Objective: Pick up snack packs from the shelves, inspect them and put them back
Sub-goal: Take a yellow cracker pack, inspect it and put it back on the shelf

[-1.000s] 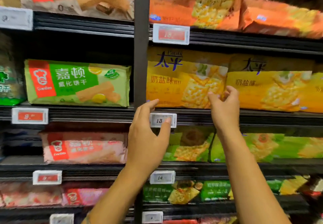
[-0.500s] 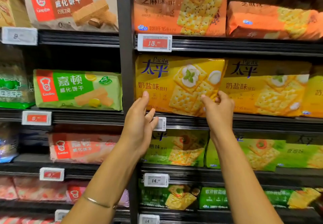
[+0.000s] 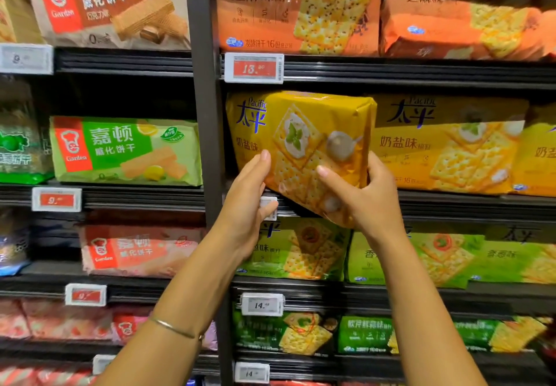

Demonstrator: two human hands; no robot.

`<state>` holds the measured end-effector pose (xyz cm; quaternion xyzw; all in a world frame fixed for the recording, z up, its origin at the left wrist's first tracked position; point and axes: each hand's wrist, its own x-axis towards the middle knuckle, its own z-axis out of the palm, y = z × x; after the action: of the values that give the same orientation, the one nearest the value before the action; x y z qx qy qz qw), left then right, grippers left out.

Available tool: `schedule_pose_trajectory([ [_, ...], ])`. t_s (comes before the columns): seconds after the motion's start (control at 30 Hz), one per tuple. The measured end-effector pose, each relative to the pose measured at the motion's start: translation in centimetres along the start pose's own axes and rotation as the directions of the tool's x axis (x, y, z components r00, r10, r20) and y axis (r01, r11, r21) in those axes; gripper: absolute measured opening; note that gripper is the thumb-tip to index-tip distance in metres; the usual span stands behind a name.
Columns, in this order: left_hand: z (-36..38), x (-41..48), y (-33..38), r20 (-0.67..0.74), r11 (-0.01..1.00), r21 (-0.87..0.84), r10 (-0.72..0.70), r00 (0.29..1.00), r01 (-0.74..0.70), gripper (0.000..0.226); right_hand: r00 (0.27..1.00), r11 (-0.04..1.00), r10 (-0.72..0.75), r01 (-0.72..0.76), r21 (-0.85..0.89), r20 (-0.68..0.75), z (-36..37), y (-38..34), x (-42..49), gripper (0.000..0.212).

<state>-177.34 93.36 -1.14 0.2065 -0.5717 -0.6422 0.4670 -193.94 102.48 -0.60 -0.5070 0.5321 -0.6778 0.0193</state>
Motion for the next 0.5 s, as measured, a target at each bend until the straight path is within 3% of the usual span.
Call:
schedule_pose_trajectory([
  [0.1,0.4,-0.5,0.0,0.000,1.000,-0.001,0.023,1.000,-0.023,0.031,0.999,0.998,-0.029,0.030,0.050,-0.026,0.3,-0.3,-0.5,0.039],
  [0.27,-0.6,-1.9,-0.7,-0.107,0.999,-0.028,0.041,0.993,-0.044,0.053,0.965,0.976,-0.015,0.071,0.206,-0.260,-1.4,0.2,-1.9,0.031],
  [0.4,-1.7,-3.5,-1.9,-0.232,0.994,-0.009,0.100,0.968,-0.105,0.039,0.953,0.924,0.066,0.054,0.380,-0.297,-3.3,0.5,-3.8,0.030],
  [0.5,-2.3,-4.6,-2.7,-0.254,0.996,-0.050,0.054,0.966,-0.069,0.025,0.948,0.870,0.138,0.023,0.493,-0.287,-4.0,0.8,-5.8,0.032],
])
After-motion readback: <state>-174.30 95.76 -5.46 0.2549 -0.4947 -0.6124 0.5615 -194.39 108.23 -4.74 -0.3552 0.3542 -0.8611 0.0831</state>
